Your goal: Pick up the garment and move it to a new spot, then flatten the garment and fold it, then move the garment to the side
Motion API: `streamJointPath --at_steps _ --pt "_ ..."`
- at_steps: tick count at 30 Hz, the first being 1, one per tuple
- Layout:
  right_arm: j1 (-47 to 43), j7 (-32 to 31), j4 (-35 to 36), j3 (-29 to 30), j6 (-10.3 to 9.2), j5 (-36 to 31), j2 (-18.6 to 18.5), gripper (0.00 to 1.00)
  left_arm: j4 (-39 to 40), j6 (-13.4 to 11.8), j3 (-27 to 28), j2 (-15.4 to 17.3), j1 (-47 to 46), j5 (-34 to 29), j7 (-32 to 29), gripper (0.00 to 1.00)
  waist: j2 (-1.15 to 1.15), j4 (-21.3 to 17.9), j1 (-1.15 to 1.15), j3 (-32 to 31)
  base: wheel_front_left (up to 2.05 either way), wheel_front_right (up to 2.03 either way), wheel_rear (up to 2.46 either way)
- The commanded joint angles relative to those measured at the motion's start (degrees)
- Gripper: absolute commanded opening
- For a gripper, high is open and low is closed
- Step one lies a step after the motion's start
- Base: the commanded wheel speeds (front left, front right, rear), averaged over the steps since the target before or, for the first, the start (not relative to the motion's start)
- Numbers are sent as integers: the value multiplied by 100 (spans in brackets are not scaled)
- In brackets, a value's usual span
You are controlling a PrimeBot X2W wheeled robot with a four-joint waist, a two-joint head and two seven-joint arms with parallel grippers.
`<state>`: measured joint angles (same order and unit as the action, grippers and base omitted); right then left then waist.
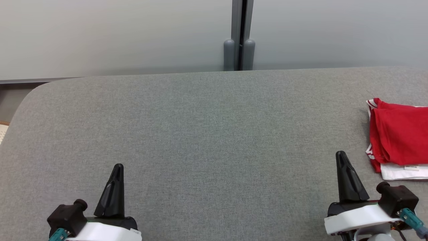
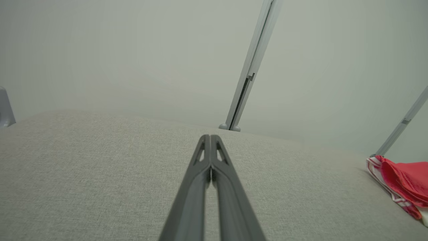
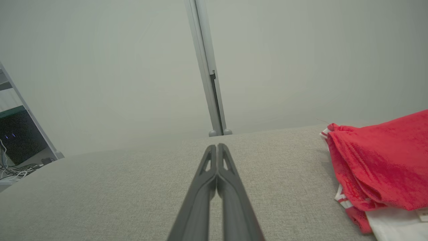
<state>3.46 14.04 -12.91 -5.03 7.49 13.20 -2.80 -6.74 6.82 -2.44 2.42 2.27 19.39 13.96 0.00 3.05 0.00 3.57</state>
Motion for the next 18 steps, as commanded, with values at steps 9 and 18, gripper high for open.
streamJointPath --at_steps 9,18 --pt "135 -237 53 96 0 1287 -93 0 -57 11 76 98 -229 1188 -238 0 0 -26 0 -29 0 0 0" --pt "157 -404 39 165 0 2100 -127 0 -148 21 117 135 -308 1942 -402 0 0 -46 0 -52 0 0 0"
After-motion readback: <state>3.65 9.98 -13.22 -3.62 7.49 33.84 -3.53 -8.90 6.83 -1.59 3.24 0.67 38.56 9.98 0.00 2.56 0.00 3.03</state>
